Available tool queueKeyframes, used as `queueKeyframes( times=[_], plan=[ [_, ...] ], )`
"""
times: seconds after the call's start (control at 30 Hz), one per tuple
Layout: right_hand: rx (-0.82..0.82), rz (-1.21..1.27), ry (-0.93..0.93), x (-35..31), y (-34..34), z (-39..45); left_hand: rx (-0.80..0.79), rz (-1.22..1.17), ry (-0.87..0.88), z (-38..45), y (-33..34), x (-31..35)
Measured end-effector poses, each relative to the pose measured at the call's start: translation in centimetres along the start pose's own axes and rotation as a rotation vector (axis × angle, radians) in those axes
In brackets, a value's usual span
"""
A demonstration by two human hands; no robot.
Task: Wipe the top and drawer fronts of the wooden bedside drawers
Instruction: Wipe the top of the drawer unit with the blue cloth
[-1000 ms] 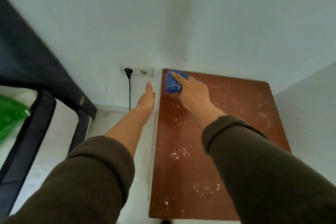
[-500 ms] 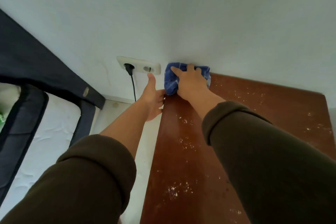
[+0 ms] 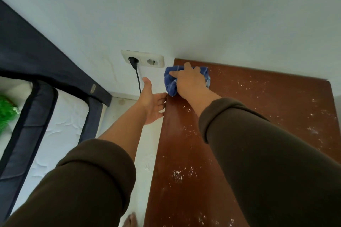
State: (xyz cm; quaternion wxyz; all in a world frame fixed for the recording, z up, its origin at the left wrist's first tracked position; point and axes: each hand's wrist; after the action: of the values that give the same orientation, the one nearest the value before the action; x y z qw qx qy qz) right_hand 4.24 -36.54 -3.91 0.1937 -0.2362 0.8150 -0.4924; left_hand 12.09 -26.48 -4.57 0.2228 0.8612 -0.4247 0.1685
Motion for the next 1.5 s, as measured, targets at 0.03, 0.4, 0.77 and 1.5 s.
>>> queueKeyframes(
  times=[0.03, 0.4, 0.77, 1.5],
  plan=[
    [-0.015, 0.01, -0.001, -0.3, 0.3, -0.9, 0.008, 0.009, -0.004, -0.4, -0.1, -0.5],
    [-0.132, 0.076, 0.044, -4.7, 5.3, -13.7, 0.052, 0.027, -0.036, -6.7, -2.3, -7.1],
    [-0.173, 0.09, 0.108, -8.7, 12.3, -26.7, 0.005, 0.227, -0.114, -13.4, -5.8, -16.2],
    [-0.301, 0.019, -0.002, -8.3, 15.0, -36.4, 0.185, 0.518, -0.014, -16.8, -3.7, -21.6]
  ],
)
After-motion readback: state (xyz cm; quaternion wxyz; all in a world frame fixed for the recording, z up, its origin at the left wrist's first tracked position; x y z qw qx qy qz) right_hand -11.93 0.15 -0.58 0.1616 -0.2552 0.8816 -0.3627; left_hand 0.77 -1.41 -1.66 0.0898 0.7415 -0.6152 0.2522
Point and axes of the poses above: each hand's wrist, its own z-axis towards the middle knuckle, its own y-axis out of the palm, x = y × z, and after that the axes turned 1 degree about -x, right-handed
